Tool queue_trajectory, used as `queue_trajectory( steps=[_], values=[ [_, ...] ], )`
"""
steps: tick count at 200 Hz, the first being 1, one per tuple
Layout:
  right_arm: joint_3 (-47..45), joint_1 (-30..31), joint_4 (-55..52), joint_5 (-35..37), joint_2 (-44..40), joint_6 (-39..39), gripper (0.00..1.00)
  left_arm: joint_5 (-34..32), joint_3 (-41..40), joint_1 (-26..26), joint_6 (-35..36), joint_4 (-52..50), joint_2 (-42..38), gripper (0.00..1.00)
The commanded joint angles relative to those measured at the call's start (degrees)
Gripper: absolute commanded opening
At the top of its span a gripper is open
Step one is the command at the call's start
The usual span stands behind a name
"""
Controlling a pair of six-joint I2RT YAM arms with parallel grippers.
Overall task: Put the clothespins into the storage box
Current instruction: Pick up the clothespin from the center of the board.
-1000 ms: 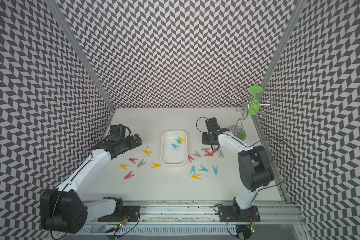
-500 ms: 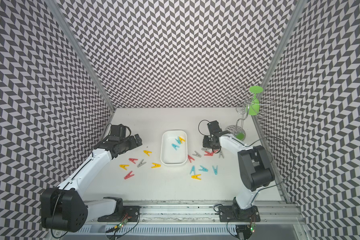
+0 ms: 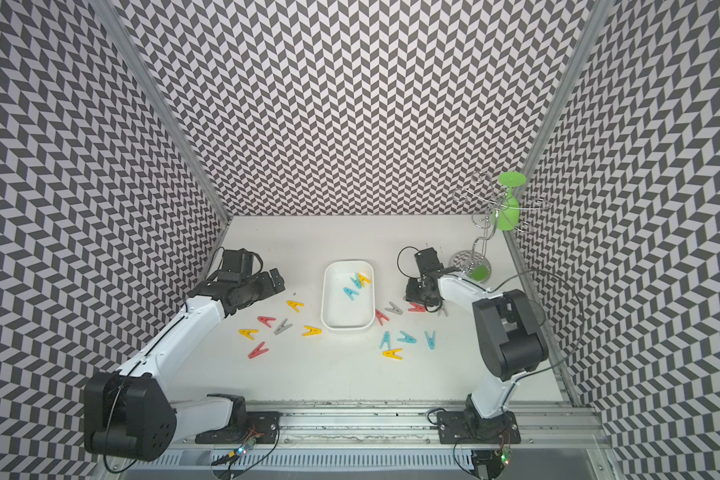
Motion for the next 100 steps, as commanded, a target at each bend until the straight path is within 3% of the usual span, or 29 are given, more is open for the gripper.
queue_trajectory(
  steps=[1, 83, 100],
  values=[
    [-0.5, -0.2, 3.1, -0.5, 1.1, 1.0, 0.47, -0.6, 1.3, 0.4, 0.7, 0.8, -0.1, 1.00],
    [4.1, -0.2, 3.8, -1.6, 5.4, 1.3, 0.47, -1.1, 1.2, 0.7, 0.7, 0.6, -0.3, 1.00],
    [4.7, -0.2, 3.7, -2.3, 6.1, 0.7, 0.43, -1.0, 1.0, 0.8, 0.7, 0.6, -0.3, 1.00]
  ],
)
